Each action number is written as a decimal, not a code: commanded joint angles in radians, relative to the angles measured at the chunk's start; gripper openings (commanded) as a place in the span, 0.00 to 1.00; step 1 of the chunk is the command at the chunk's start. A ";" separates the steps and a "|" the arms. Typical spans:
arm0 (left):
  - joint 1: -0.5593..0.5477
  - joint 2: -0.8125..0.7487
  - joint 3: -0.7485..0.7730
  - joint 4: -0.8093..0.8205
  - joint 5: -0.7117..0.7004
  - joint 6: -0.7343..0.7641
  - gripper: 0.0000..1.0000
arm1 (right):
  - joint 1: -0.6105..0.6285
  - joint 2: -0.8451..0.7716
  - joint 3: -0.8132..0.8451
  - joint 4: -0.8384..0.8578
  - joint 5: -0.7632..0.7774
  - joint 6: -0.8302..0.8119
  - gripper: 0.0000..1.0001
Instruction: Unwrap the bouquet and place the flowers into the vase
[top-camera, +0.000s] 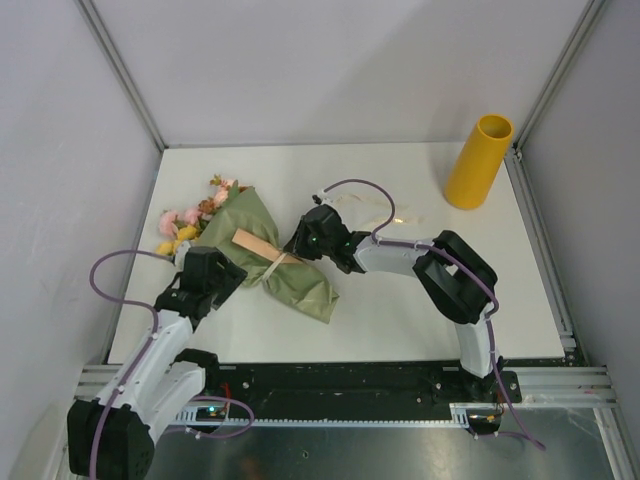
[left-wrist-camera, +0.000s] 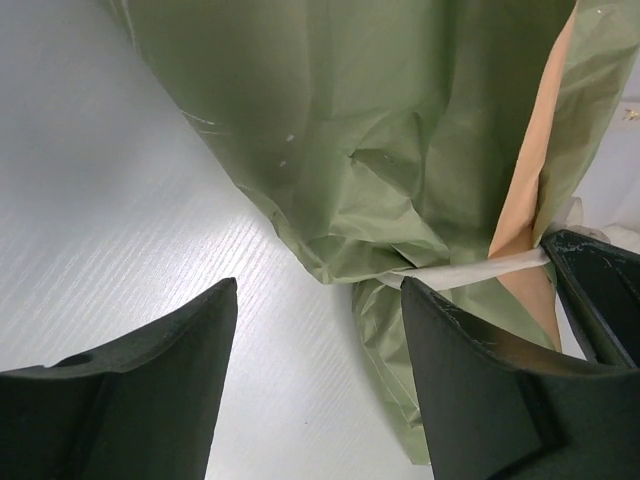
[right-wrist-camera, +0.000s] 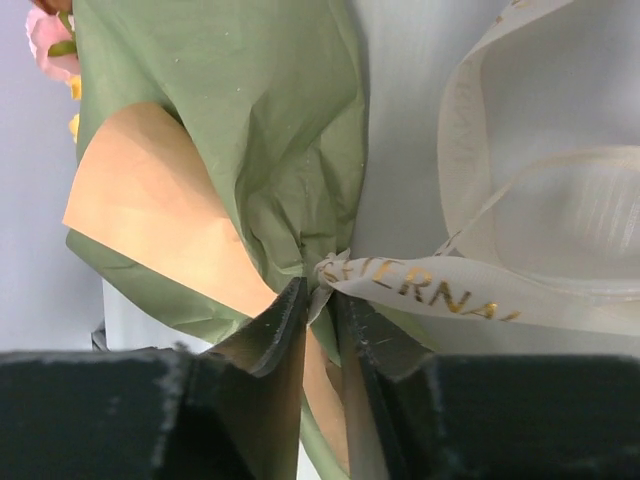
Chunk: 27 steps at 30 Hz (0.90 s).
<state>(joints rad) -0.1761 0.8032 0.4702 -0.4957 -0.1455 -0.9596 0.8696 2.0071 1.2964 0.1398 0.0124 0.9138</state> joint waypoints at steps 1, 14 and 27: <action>0.014 0.027 -0.007 0.042 -0.037 -0.047 0.71 | 0.001 0.011 0.043 0.031 0.059 0.011 0.18; 0.027 0.120 -0.020 0.157 -0.035 -0.099 0.73 | 0.009 -0.047 0.043 -0.012 0.094 -0.061 0.20; 0.033 0.119 -0.031 0.195 -0.054 -0.078 0.74 | 0.024 -0.094 0.032 -0.027 0.067 -0.048 0.32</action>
<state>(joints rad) -0.1524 0.9394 0.4473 -0.3347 -0.1635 -1.0325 0.8860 1.9892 1.2987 0.1230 0.0711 0.8711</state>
